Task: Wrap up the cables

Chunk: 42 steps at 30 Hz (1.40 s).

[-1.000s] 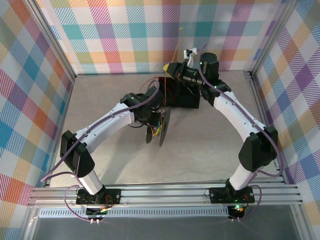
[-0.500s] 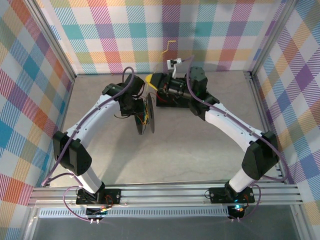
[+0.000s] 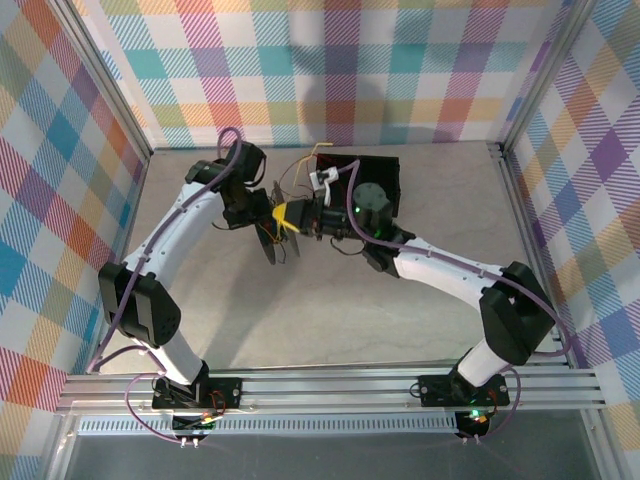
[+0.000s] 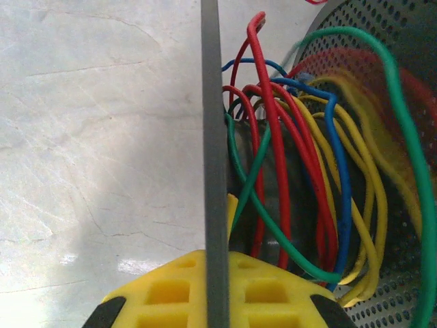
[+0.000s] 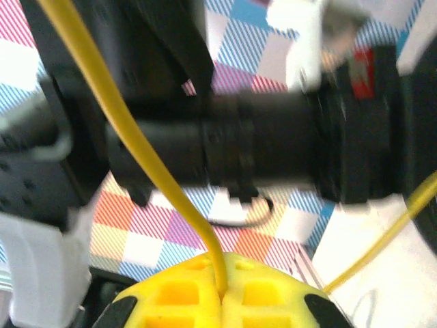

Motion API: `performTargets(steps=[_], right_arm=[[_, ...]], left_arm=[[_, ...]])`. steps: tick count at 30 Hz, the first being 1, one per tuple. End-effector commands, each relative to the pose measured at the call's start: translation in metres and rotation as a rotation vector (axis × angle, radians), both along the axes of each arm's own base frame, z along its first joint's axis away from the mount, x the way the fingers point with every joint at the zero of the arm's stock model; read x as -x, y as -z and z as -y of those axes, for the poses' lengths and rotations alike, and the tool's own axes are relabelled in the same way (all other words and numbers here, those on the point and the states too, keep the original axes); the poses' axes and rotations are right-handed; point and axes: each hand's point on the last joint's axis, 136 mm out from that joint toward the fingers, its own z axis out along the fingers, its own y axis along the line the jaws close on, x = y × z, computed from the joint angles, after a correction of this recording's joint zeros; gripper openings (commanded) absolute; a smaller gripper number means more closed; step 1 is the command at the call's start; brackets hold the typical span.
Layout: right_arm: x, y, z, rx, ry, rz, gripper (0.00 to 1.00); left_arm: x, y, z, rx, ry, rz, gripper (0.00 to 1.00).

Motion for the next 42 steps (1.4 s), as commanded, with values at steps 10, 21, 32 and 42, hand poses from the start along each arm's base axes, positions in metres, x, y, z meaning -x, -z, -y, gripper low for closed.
performTargets(steps=[10, 21, 32, 42], right_arm=[[0.047, 0.079, 0.024, 0.139, 0.022, 0.026, 0.00], [-0.002, 0.230, 0.065, 0.359, 0.240, -0.204, 0.00], [-0.069, 0.303, 0.080, 0.390, 0.354, -0.385, 0.00], [-0.129, 0.283, 0.101, 0.390, 0.430, -0.354, 0.00]], left_arm=[[-0.047, -0.052, -0.035, 0.259, -0.196, 0.148, 0.00], [-0.043, -0.102, -0.024, 0.511, -0.147, 0.215, 0.00], [-0.013, -0.145, 0.015, 0.787, 0.014, 0.230, 0.00], [0.036, -0.162, 0.047, 0.916, 0.179, 0.187, 0.00]])
